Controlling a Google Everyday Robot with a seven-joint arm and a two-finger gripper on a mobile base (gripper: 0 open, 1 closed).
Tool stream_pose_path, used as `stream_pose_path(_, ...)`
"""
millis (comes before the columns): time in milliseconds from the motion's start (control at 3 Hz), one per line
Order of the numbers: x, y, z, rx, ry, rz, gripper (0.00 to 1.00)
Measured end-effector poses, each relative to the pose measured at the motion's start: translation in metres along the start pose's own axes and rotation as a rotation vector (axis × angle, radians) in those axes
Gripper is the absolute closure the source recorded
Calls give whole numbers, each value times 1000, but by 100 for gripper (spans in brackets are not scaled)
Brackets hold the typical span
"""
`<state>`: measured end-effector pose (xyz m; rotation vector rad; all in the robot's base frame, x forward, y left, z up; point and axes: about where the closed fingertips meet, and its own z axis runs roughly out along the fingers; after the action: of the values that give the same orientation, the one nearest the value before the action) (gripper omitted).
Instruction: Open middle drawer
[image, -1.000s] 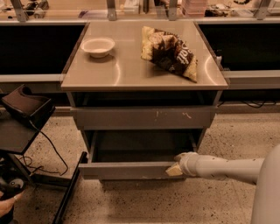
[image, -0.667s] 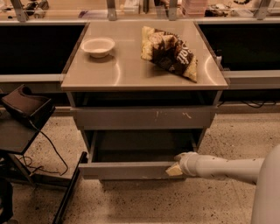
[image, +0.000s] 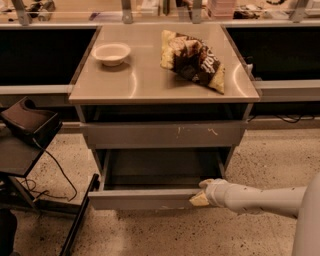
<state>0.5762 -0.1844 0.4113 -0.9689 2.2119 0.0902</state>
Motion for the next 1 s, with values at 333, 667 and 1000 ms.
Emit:
stream_pose_path(333, -1, 0, -2, 0, 0, 0, 100)
stream_pose_path(667, 7, 9, -5, 3, -19, 7, 100)
stream_pose_path(1000, 10, 17, -10, 0, -33, 6, 100)
